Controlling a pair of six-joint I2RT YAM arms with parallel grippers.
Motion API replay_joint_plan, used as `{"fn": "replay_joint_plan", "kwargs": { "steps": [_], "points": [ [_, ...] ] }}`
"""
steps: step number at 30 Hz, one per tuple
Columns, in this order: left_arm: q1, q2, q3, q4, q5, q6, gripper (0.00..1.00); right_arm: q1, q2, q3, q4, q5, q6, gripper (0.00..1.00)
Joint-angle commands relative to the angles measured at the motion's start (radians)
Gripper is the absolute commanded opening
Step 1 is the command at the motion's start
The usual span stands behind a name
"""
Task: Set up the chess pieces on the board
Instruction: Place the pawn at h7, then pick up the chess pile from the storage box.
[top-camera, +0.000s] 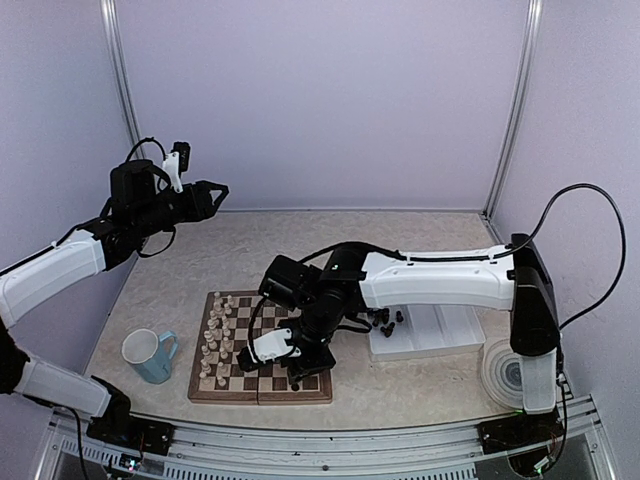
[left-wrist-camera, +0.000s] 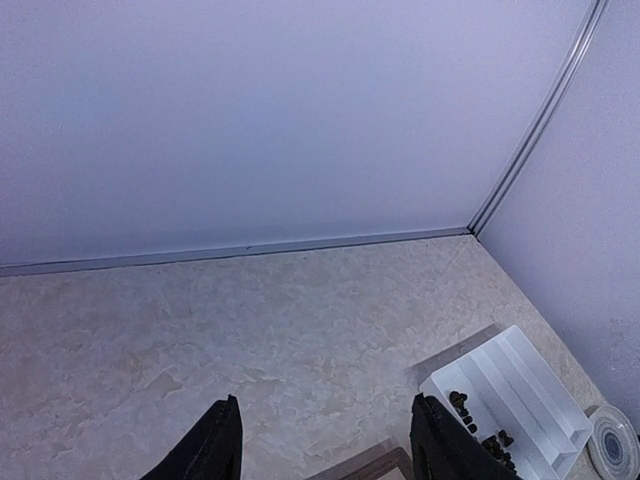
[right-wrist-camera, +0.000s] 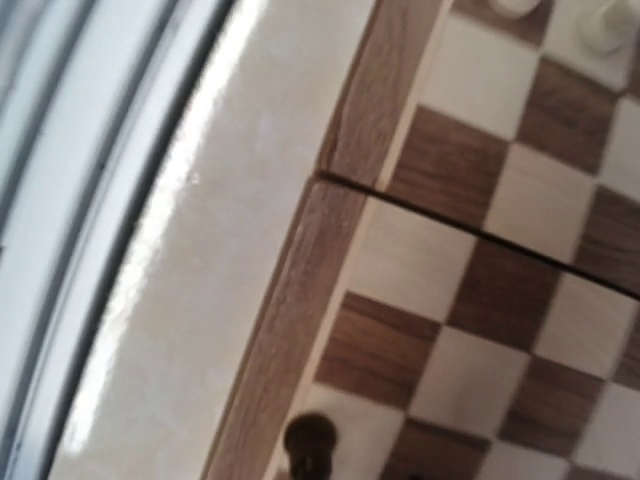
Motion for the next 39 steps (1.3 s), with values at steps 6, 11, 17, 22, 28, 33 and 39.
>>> {"fn": "replay_joint_plan", "kwargs": {
  "steps": [6,11,17,22,28,33,39],
  "points": [
    [-0.022,0.041,0.021,0.007,0.071,0.035,0.57,-0.282,-0.291,-0.274,0.126,0.012,-0.007,0.36],
    [-0.05,0.083,0.035,-0.002,0.097,0.037,0.57,-0.519,-0.397,-0.459,0.24,-0.012,0.028,0.3],
    [-0.051,0.119,0.043,-0.003,0.123,0.03,0.57,-0.649,-0.365,-0.518,0.315,-0.022,0.061,0.25],
    [-0.05,0.122,0.046,-0.011,0.115,0.041,0.57,-0.658,-0.262,-0.465,0.344,0.004,0.065,0.27],
    [-0.051,0.111,0.047,-0.018,0.109,0.049,0.57,-0.658,-0.155,-0.367,0.35,0.019,0.06,0.31],
    [-0.05,0.11,0.05,-0.022,0.115,0.05,0.57,-0.658,-0.111,-0.331,0.342,0.0,0.038,0.39],
    [-0.049,0.108,0.051,-0.022,0.118,0.05,0.57,-0.658,-0.056,-0.285,0.308,-0.037,0.021,0.4]
  ]
}}
